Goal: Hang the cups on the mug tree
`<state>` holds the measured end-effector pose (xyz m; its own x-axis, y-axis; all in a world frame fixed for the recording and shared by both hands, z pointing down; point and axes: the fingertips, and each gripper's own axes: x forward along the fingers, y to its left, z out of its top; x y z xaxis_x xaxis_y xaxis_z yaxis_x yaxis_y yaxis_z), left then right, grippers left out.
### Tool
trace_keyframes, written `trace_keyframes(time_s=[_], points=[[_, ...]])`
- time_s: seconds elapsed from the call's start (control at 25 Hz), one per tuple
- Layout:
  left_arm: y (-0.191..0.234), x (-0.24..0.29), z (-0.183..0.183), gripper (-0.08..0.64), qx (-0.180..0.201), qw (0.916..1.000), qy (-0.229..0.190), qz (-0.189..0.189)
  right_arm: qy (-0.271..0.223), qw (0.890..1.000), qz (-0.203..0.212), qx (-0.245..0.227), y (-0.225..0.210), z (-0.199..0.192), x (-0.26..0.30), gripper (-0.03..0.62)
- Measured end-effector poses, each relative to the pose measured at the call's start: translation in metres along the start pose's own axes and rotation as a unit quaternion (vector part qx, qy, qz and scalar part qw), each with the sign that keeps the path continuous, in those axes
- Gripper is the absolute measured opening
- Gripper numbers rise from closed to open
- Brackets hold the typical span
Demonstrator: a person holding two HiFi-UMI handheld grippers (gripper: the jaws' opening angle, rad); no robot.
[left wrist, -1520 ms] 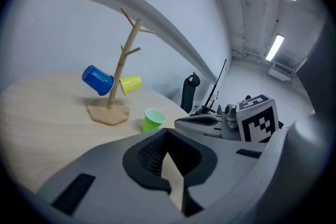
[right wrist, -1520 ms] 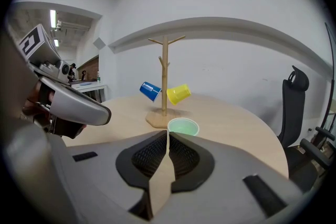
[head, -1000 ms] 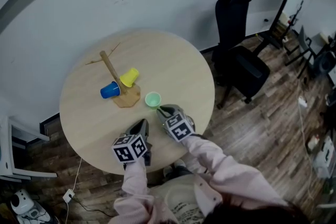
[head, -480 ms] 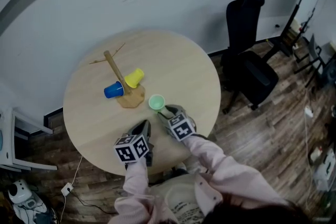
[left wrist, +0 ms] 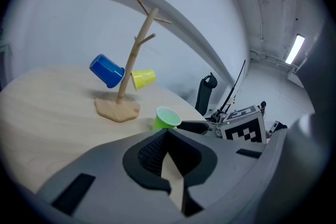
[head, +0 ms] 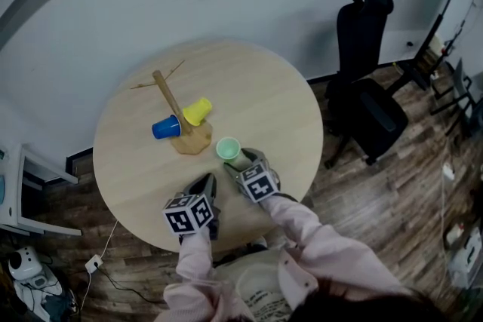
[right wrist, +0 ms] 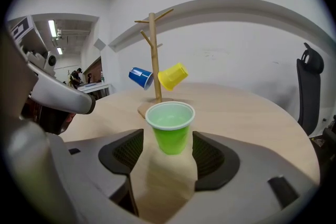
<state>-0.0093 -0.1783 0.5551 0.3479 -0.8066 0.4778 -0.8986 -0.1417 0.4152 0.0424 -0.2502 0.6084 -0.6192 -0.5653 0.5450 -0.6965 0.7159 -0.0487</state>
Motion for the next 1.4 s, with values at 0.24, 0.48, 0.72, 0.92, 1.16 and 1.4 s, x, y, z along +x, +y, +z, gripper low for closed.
trace_keyframes(time_s=[0.24,0.48,0.72,0.92,1.16,1.4], points=[[0.001,0.002,0.001,0.015,-0.001,1.0,-0.002,0.008,-0.007,1.0,0.005,-0.001,-0.001,0.004,0.007,0.354],[0.008,0.002,0.004,0.015,-0.004,0.9998,-0.006,0.02,-0.009,1.0,0.012,-0.003,0.002,0.007,0.018,0.364],[0.012,0.001,0.007,0.015,-0.005,0.9996,-0.008,0.028,-0.015,1.0,0.014,0.001,0.003,0.013,0.025,0.364],[0.015,0.002,0.009,0.015,-0.006,0.9994,-0.01,0.033,-0.022,1.0,0.008,-0.008,0.001,0.018,0.028,0.308],[0.018,0.001,0.011,0.015,-0.008,0.9992,-0.013,0.037,-0.034,0.999,0.01,-0.013,0.002,0.025,0.027,0.308],[0.019,0.0,0.021,0.015,-0.006,0.999,-0.024,0.038,-0.045,0.998,0.014,-0.041,-0.001,0.043,0.024,0.308]])
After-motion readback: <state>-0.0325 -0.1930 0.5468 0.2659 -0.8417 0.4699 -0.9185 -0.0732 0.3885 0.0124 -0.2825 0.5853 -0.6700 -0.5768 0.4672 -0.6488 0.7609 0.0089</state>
